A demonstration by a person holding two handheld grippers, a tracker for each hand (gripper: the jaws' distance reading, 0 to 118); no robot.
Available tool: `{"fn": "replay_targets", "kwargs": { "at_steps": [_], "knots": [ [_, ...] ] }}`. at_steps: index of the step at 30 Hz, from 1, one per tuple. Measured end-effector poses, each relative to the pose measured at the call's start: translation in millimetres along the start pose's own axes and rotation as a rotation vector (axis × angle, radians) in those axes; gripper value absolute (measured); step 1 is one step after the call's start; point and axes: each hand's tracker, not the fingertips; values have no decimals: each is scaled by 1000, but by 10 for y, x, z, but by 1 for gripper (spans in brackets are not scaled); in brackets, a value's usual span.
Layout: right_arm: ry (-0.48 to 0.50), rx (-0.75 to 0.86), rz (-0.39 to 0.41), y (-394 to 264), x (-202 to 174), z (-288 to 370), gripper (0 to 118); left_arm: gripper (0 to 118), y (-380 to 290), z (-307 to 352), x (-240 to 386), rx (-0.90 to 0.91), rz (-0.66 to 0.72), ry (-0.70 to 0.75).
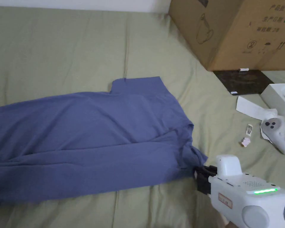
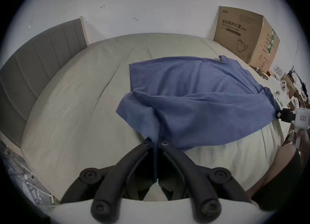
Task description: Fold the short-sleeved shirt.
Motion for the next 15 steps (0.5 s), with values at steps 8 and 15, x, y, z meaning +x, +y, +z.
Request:
{"fn": "replay_targets", "kwargs": {
  "at_steps": [8, 15],
  "knots": [
    [-6, 60, -25, -20, -11, 178, 5, 3, 64, 42, -210, 5, 62, -47],
    [41, 172, 32, 61, -149, 880, 5, 3, 218, 367, -635, 93, 147, -157]
  ]
}}
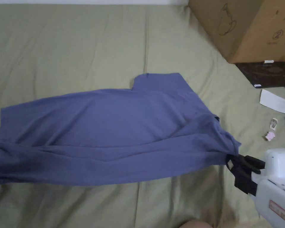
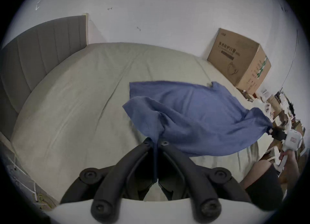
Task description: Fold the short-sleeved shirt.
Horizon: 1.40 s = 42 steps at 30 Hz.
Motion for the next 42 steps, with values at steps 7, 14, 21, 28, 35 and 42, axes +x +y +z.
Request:
{"fn": "replay_targets", "kwargs": {
  "at_steps": [7, 14, 21, 28, 35, 42],
  "knots": [
    [49, -18, -73, -135, 92, 520, 5, 3, -257, 421, -138, -27, -46, 3],
    [38, -145, -76, -586, 159, 394, 5, 3, -809, 267, -258, -217, -47, 1],
    [35, -240, -33, -851, 206, 322, 30, 94, -1001, 281, -226, -168, -35, 163],
    [-71, -40, -55, -670, 320, 784, 117, 115, -954, 644, -374, -108, 35, 169],
    [-71, 196, 75, 302, -267, 1013, 116, 105, -327, 1055, 184, 224, 20, 111],
    [69, 185, 149, 812, -705, 229, 0, 0, 179, 687, 624, 274, -137, 103]
  ]
}}
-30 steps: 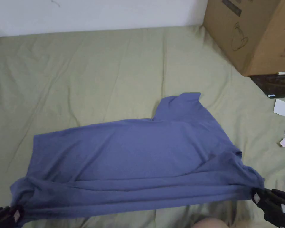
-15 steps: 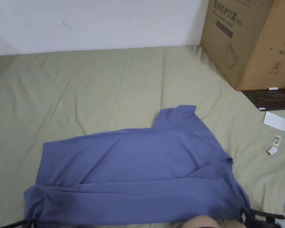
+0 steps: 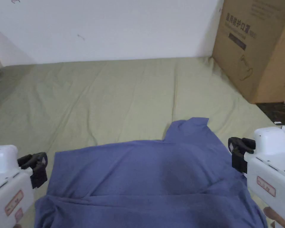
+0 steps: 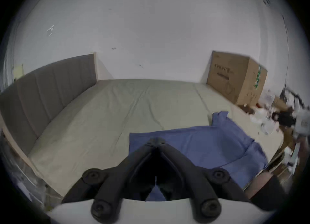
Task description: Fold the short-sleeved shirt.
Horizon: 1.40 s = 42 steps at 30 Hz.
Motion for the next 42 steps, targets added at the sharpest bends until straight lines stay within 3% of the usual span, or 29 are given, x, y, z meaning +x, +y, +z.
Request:
{"fn": "replay_targets", "kwargs": {
  "at_steps": [2, 6, 10, 11, 12, 13, 15, 16, 19, 23, 24, 25, 26, 27, 28, 31, 34, 35, 37, 38, 42],
  "knots": [
    [-1, -10, 13, -22, -57, -203, 0, 0, -20, -335, -142, -70, -37, 17],
    [23, -58, 46, 12, -87, -381, 0, 0, -24, -887, -440, -182, 46, 35],
    [196, -175, -136, -278, 79, -824, 0, 0, 7, -1680, -744, -344, 106, 21],
    [186, -197, -136, -328, 108, -898, 0, 0, 13, -1909, -802, -417, 109, 33],
    [153, -199, -106, -361, 110, -956, 0, 7, 10, -2103, -848, -475, 114, 28],
    [135, -217, -55, -394, 124, -1012, 0, 34, -19, -2308, -893, -525, 125, 19],
    [135, -230, -29, -389, 65, -1065, 0, 109, -44, -2596, -909, -587, 111, 83],
    [139, -237, -39, -400, 68, -1094, 0, 117, -78, -2746, -944, -623, 129, 87],
    [184, -270, -111, -465, 231, -1181, 0, 113, -117, -2959, -962, -602, 174, 102],
    [166, -293, -122, -553, 366, -1210, 0, 107, -186, -3111, -922, -654, 168, 128],
    [159, -305, -124, -574, 410, -1219, 0, 84, -201, -3124, -899, -682, 159, 120],
    [156, -313, -125, -582, 439, -1221, 0, 77, -181, -3095, -847, -672, 66, 179],
    [153, -319, -128, -587, 473, -1224, 0, 63, -163, -3003, -756, -599, 39, 141],
    [154, -323, -135, -608, 522, -1236, 0, 24, -157, -2960, -679, -582, 2, 120],
    [153, -325, -146, -603, 559, -1247, 0, 2, -152, -2930, -624, -584, -20, 105],
    [125, -358, -178, -536, 683, -1363, 0, 2, -108, -2778, -531, -607, -11, 15],
    [104, -442, -112, -316, 812, -1612, 0, 2, -11, -2632, -500, -556, -68, 48],
    [101, -484, -84, -226, 875, -1762, 10, 2, 15, -2606, -522, -551, -67, 48],
    [70, -579, -84, -36, 993, -2060, 87, 2, 54, -2582, -600, -542, -31, 50],
    [56, -626, -76, 41, 1050, -2226, 108, 2, 68, -2557, -608, -545, -11, 41],
    [-27, -614, -131, 281, 1199, -2666, 112, 2, 25, -2546, -643, -556, 12, 38]
  ]
}}
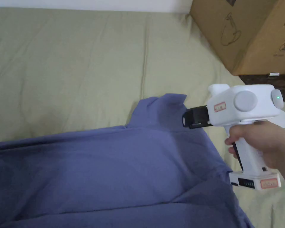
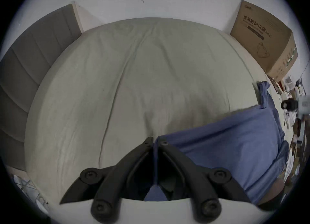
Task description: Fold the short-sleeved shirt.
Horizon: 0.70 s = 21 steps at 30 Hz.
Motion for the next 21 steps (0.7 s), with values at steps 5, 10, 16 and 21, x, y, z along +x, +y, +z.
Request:
{"fn": "replay_targets", "kwargs": {
  "at_steps": [5, 10, 16, 21],
  "knots": [
    [-8, -129, -59, 71, 28, -375, 90, 2, -57, -45, -14, -27, 23, -46],
    [-66, -83, 61, -144, -100, -449, 14, 2, -83, -16, -54, -45, 11, -50],
    [-28, -11, 115, -228, -227, -56, 1, 2, -28, 260, -21, 16, -9, -43],
    [100, 137, 57, -510, -177, 673, 1, 2, -91, 818, -70, 70, -13, -74]
  ]
}}
